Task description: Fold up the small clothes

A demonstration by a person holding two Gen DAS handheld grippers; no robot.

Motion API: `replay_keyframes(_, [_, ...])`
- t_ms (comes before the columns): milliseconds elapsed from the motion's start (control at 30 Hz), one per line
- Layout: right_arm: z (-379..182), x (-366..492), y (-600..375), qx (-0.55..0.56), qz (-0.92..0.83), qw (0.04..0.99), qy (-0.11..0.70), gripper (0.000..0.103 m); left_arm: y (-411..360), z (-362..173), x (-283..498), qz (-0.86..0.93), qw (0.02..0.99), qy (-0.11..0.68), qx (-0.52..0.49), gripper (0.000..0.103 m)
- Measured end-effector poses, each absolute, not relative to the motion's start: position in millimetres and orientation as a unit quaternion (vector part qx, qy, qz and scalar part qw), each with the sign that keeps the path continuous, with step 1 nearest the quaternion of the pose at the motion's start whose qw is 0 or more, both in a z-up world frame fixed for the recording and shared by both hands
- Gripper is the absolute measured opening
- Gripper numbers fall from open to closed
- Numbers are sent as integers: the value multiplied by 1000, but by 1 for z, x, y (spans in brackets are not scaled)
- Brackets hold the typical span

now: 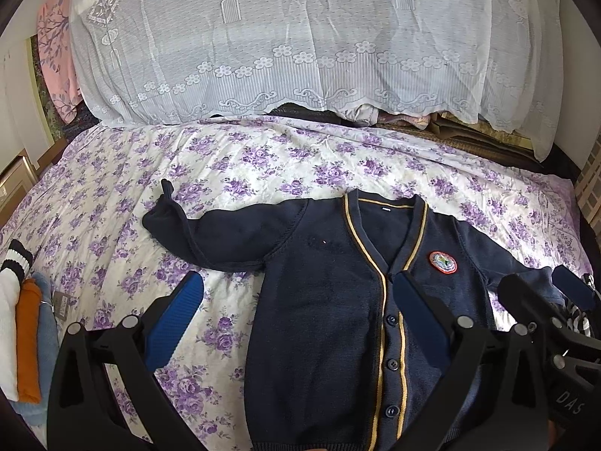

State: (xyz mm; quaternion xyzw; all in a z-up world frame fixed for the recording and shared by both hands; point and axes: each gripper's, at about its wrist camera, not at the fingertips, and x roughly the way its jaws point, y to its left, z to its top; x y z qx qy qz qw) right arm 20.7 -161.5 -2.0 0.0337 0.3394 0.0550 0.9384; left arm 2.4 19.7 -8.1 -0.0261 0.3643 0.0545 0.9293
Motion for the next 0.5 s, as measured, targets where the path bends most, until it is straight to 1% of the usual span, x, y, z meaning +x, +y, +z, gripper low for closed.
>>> replay_keyframes(500, [-2, 21, -162, 33, 55, 939, 339, 100, 20, -8, 2, 54, 929, 365, -27, 98])
